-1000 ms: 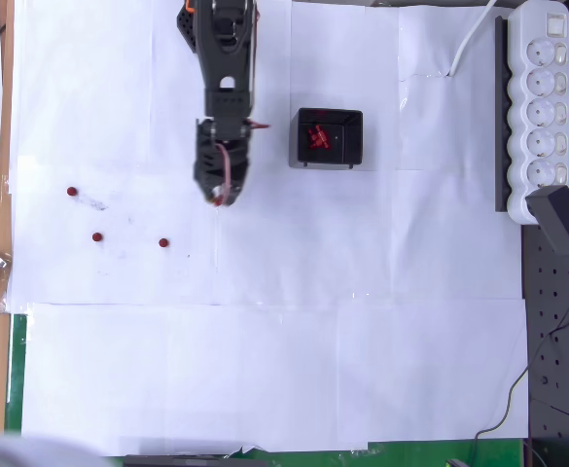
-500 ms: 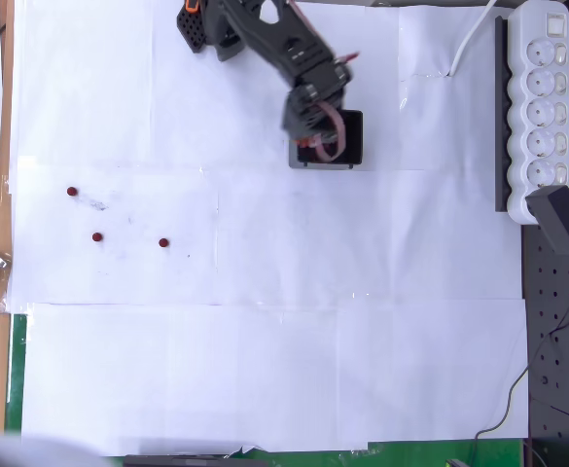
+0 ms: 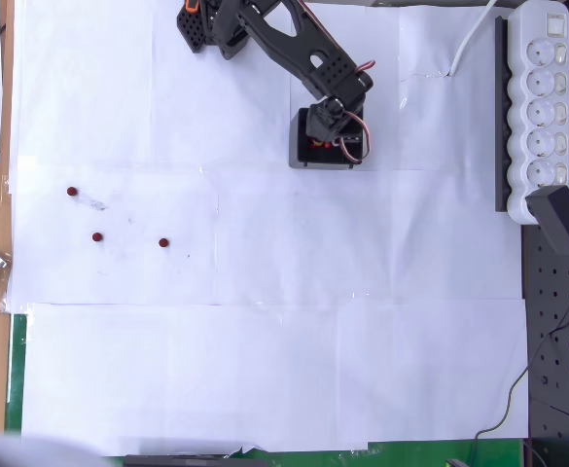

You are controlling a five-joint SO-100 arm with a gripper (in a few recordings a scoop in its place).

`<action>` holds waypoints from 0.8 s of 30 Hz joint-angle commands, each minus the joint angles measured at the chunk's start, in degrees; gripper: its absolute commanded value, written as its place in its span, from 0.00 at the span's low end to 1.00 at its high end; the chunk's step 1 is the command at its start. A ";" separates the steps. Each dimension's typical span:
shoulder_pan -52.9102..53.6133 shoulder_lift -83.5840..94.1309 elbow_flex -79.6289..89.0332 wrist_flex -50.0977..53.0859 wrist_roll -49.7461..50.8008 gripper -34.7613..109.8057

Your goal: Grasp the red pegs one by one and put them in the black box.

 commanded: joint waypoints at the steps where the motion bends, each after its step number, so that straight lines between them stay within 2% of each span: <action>1: 0.62 -0.35 2.02 2.11 -0.09 0.32; 10: 7.56 -18.54 4.22 3.16 2.29 0.35; 13: 14.59 -27.07 2.99 2.64 6.50 0.35; 16: 25.58 -35.16 -7.82 -1.93 14.50 0.35; 20: 41.04 -44.30 -36.12 -18.90 30.67 0.34; 24: 52.03 -43.42 -56.95 -43.24 41.92 0.34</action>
